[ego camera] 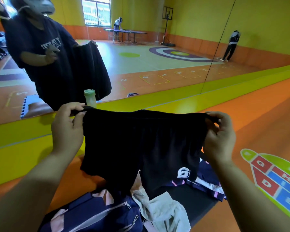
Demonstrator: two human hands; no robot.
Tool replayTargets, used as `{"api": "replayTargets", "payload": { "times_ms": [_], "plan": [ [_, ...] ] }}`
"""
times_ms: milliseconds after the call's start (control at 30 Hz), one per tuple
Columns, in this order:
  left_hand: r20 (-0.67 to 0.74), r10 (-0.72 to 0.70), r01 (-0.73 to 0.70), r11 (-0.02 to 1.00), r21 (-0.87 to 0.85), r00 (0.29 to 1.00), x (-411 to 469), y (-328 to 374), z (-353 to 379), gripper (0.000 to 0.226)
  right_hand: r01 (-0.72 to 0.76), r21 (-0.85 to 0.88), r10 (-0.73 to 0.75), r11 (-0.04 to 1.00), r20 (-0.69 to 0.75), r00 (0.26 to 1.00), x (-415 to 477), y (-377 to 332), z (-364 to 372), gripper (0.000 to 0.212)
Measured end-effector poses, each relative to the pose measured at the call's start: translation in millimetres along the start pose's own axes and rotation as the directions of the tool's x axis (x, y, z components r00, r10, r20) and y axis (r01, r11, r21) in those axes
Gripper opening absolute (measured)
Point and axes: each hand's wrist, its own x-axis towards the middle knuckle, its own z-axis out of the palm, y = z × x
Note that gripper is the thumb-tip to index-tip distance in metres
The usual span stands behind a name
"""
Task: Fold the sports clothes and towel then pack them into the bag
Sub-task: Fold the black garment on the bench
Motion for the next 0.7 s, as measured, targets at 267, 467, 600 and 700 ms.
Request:
{"api": "replayTargets", "payload": {
  "times_ms": [267,467,600,700],
  "plan": [
    [-0.031,0.022,-0.030,0.962,-0.273,0.999,32.0,30.6,7.1,0.038,0.246,0.242,-0.240,0.938,-0.053,0.969,21.3,-30.6,6.8,0.048],
    [0.238,0.160,-0.064,0.929,-0.366,0.958,42.4,59.6,24.5,0.041,0.222,0.352,-0.291,0.910,0.159,0.943,20.4,-54.9,31.3,0.031],
    [0.462,0.211,0.021,0.894,-0.448,0.862,35.1,71.4,36.1,0.036,0.189,0.337,-0.304,0.922,0.331,0.893,18.5,-64.1,46.3,0.038],
    [0.551,0.238,0.061,0.881,-0.469,0.800,28.5,77.8,41.6,0.033,0.146,0.310,-0.275,0.939,0.426,0.862,14.9,-70.6,52.6,0.031]
  ]
}}
